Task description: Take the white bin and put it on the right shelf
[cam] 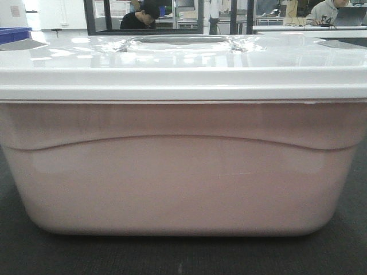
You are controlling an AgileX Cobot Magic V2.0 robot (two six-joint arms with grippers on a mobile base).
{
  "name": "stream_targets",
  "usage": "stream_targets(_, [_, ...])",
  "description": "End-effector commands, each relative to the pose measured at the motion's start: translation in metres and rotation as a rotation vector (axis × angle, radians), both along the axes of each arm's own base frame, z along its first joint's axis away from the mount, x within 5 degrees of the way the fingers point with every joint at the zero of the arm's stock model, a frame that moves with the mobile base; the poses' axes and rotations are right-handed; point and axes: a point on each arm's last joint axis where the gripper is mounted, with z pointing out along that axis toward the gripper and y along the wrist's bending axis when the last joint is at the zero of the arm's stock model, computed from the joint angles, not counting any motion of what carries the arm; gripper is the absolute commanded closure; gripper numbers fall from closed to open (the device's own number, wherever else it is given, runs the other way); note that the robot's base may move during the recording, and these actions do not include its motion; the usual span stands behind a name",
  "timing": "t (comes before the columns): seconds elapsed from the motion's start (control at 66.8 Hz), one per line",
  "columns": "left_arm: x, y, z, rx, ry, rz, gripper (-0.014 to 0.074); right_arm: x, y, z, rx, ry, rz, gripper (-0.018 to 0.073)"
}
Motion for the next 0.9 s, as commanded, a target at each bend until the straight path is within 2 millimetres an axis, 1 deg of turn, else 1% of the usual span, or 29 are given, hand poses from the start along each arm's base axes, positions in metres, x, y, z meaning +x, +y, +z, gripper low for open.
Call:
stream_targets(0.0, [-0.0010,0.0009,0.0084,-0.007,-0.091,0.009,0.0715,-0.0016,-0.0006,0.0099,-0.013,-0.110,-0.007,0.0486])
stream_targets(0.883, [-0.0012,0.0012,0.0104,-0.007,-0.113,0.012,0.0715,-0.0016,-0.0006,0.0099,-0.013,-0.110,-0.007,0.0486])
